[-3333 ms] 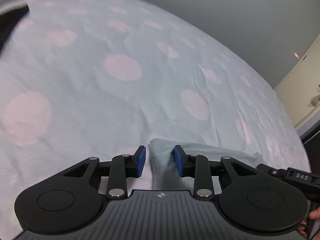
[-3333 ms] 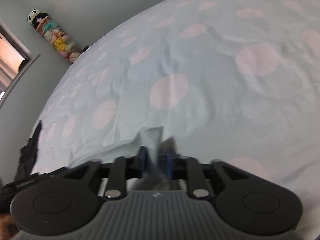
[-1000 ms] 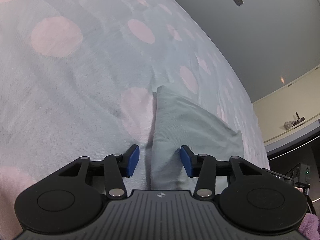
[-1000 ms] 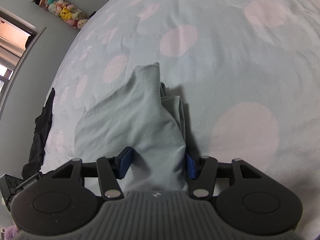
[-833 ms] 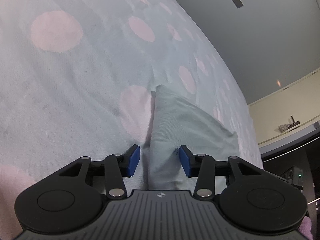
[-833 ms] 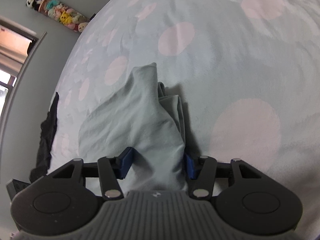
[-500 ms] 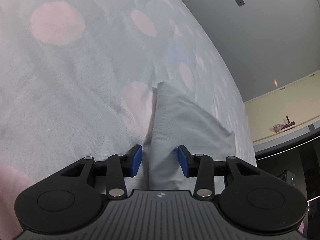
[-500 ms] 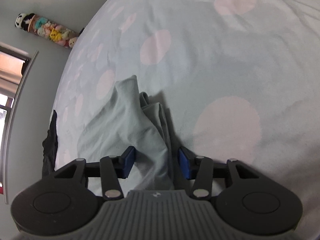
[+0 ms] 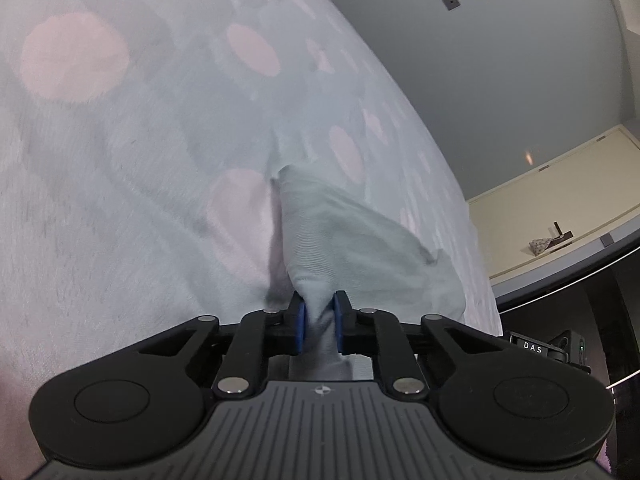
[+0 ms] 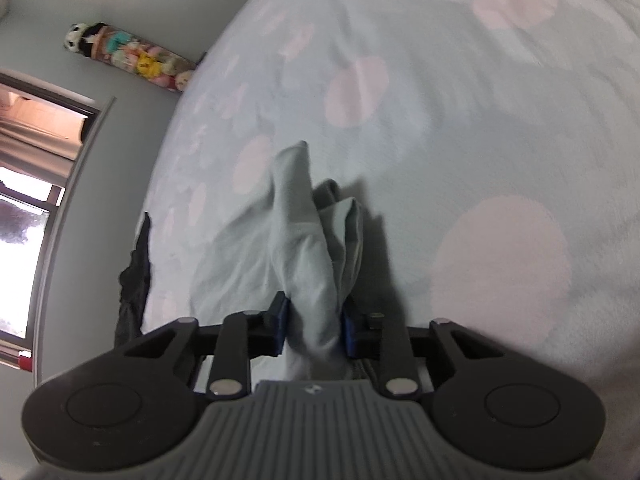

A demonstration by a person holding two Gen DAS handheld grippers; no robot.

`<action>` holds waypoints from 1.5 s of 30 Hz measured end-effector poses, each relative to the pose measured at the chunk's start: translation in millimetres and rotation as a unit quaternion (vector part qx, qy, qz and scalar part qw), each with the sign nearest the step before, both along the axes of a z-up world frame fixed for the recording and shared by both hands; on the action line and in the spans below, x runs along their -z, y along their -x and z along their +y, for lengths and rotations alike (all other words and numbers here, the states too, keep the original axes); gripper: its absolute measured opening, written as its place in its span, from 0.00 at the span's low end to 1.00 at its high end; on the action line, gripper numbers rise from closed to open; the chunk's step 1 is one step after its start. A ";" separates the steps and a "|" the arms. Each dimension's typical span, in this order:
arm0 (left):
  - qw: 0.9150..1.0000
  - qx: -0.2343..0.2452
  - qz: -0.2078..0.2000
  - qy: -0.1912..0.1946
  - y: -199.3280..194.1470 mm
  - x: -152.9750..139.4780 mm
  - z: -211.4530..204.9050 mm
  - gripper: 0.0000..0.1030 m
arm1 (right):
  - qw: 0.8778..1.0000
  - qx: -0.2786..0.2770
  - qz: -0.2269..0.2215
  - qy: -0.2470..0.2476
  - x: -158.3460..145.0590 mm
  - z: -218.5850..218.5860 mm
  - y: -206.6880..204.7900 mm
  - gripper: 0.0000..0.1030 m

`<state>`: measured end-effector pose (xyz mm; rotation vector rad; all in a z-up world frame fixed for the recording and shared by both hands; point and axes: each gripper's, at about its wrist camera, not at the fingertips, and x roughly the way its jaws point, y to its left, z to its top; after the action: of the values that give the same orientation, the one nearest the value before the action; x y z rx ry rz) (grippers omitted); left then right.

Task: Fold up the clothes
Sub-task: 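Lift the folded grey shirt with both grippers off the bed, then carry the folded shirt with both grippers onto the stack of folded clothes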

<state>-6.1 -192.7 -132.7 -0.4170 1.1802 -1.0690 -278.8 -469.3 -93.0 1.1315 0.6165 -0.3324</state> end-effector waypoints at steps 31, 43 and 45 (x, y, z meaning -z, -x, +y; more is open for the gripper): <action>0.940 0.289 -0.118 0.136 161.8 -233.7 -177.0 0.10 | 0.942 0.274 -0.066 0.182 -231.6 106.1 272.1 0.25; 0.854 0.471 -0.163 0.147 328.7 -291.3 -307.8 0.10 | 0.836 0.504 -0.069 0.206 -260.5 150.7 413.0 0.25; 0.843 0.491 -0.168 0.143 348.5 -289.1 -319.8 0.10 | 0.818 0.535 -0.068 0.198 -257.3 151.8 422.9 0.25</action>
<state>-354.6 -512.5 156.4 0.2133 0.8892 -2.1286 -701.7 -317.4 164.3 0.9795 -0.2939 -1.2721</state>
